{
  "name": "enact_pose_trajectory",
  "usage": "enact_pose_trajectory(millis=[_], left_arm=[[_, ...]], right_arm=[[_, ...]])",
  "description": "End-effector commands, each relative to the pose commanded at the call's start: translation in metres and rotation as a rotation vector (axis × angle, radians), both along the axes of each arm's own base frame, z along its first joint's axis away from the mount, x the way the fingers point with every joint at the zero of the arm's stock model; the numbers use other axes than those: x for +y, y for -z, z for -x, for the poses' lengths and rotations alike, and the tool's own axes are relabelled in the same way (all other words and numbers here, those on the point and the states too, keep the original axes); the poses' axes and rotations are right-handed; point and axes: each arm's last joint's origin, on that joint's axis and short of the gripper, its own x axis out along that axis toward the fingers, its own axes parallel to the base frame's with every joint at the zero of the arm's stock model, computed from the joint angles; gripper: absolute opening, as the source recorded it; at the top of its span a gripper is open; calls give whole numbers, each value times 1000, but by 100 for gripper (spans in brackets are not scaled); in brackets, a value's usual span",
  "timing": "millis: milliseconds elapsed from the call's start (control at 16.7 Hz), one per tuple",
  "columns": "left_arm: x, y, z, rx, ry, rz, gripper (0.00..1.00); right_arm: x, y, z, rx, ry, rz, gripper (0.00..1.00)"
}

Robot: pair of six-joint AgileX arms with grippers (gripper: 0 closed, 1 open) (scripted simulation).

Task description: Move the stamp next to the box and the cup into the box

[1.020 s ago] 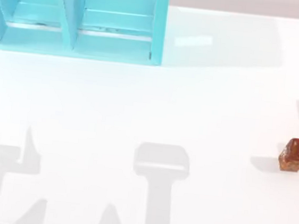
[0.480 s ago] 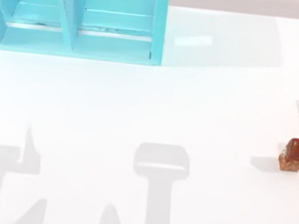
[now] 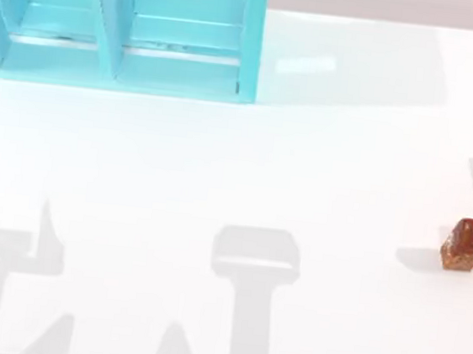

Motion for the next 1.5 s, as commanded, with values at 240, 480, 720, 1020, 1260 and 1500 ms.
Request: enact_pose_trajectory(millis=[240,480,720,1020,1260,1500], left_arm=[[0,0,0,0,0,0,100],[0,0,0,0,0,0,100],[0,0,0,0,0,0,100],[0,0,0,0,0,0,100],[0,0,0,0,0,0,100],[0,0,0,0,0,0,100]], right_arm=[[0,0,0,0,0,0,100],[0,0,0,0,0,0,100],[-2,-11,-5,-39,-7,9,100],[-8,-62,-18,-161,-37,64,100],[-12,-89,-11,-119,-17,84,100],[-5,-99,-2,-26,0,30,100]])
